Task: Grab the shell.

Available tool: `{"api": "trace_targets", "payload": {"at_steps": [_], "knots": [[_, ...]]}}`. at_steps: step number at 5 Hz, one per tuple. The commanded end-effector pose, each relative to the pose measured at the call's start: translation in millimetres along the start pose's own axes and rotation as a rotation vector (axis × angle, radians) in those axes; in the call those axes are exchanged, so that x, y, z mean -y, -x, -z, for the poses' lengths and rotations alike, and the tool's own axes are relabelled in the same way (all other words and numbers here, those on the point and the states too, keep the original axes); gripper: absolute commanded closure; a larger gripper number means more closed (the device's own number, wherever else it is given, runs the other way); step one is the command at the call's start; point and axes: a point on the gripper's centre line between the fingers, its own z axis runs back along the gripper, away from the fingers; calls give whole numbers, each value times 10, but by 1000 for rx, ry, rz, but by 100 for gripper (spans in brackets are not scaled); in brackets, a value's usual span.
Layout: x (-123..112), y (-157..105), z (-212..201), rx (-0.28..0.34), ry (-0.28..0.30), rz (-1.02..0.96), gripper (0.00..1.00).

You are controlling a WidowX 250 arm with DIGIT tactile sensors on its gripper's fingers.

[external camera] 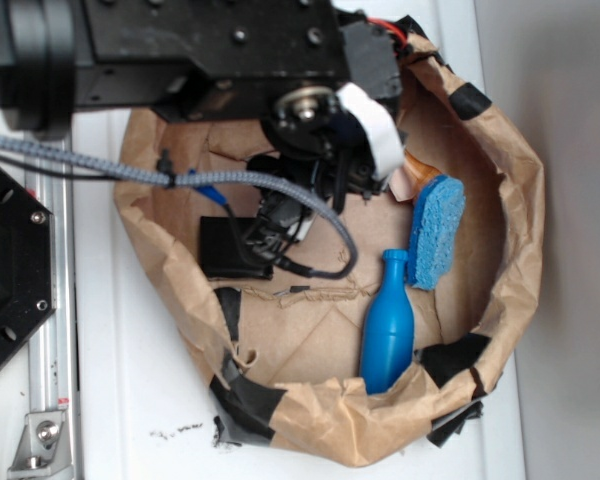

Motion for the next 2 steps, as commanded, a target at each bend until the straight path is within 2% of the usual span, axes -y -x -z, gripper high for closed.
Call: {"api": "trace_targets", "payload": {"at_steps": [1, 2], "knots": [[-199, -65, 89, 49, -86, 78, 0], [-367, -236, 116, 127, -30, 47, 0]]}}
